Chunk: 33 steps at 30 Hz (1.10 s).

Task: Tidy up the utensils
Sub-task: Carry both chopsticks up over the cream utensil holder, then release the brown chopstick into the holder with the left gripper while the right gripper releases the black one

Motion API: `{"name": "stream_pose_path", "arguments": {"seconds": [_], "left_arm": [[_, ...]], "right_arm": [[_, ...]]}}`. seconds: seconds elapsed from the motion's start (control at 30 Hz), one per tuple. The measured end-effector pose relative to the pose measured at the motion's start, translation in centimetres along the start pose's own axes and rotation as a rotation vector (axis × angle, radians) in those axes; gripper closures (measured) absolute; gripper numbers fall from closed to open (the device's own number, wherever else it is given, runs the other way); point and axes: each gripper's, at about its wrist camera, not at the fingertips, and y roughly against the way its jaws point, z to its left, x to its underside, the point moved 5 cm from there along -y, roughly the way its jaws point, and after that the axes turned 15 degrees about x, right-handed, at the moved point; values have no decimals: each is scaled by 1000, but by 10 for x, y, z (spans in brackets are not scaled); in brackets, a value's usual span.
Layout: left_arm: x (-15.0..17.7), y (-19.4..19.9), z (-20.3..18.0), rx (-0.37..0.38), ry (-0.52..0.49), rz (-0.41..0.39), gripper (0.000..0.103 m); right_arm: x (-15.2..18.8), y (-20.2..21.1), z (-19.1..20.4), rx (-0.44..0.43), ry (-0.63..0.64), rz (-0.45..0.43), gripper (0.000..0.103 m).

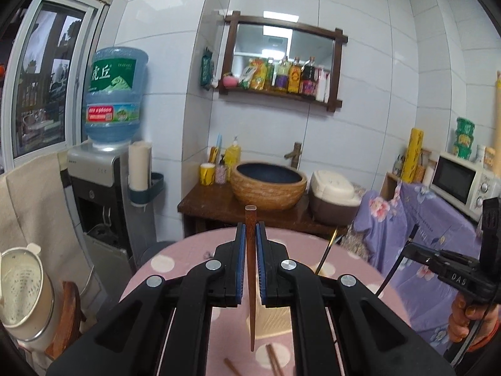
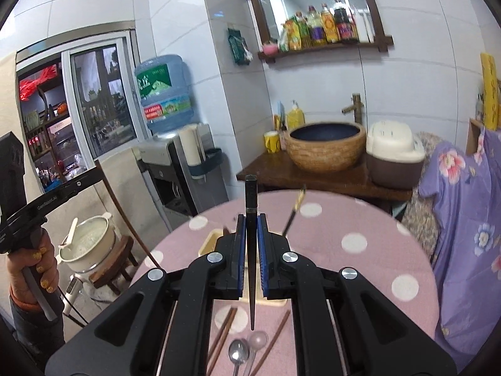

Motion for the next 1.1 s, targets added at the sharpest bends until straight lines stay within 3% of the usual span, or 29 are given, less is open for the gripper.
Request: {"name": "stream_pose_path", "arguments": {"seconds": [0.2, 0.37, 0.7, 1.1], "left_arm": [[-47, -22, -16, 26, 11, -68, 95], [-51, -55, -16, 15, 33, -57, 95], [11, -107, 5, -16, 100, 52, 95], [65, -139, 16, -28, 134, 177, 95]], "right_arm": [[-60, 0, 12, 32, -8, -116, 95], [-80, -25, 18, 58, -29, -141, 95], [-27, -91, 20, 111, -19, -17, 95], [20, -127, 15, 125, -39, 95, 95]]}}
